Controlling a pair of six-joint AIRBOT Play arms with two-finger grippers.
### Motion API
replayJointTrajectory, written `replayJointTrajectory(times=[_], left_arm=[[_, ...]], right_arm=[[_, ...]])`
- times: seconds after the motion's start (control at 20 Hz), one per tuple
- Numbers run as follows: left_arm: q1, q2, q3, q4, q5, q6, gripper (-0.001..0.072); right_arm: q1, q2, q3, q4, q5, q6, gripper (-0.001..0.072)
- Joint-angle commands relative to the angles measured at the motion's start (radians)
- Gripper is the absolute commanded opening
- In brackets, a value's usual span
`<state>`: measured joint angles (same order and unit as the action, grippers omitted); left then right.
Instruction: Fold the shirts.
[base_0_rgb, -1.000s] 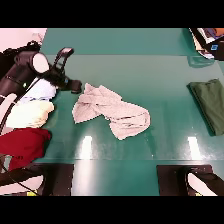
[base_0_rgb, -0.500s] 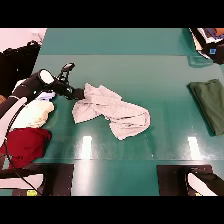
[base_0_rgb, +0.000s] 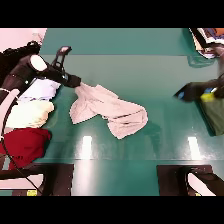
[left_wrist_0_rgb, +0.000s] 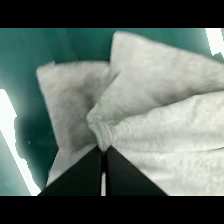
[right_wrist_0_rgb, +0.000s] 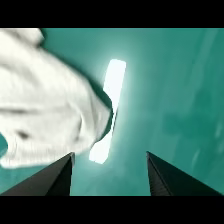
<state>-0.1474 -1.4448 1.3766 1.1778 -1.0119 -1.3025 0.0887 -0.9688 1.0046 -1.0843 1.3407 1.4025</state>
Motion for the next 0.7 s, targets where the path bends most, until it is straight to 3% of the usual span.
replayJointTrajectory(times=[0.0,0.2,0.5,0.6,0.65], left_arm=[[0.001,0.008,0.076,0.019,-0.026,0.000,0.0022],[0.000,0.008,0.077,0.019,-0.027,0.000,0.0021],[0.001,0.008,0.078,0.019,-0.032,0.000,0.0021],[0.001,0.008,0.078,0.019,-0.047,0.000,0.0021],[0.001,0.009,0.078,0.019,-0.054,-0.002,0.0021]], right_arm=[[0.002,-0.039,-0.316,0.164,-0.090,0.024,0.0525],[0.090,-0.181,-0.445,0.398,-0.284,-0.105,0.0503],[0.245,-0.390,-0.277,0.429,-0.420,-0.114,0.0428],[0.253,-0.438,-0.214,0.418,-0.424,-0.115,0.0176],[0.253,-0.452,-0.186,0.394,-0.416,-0.115,0.0100]])
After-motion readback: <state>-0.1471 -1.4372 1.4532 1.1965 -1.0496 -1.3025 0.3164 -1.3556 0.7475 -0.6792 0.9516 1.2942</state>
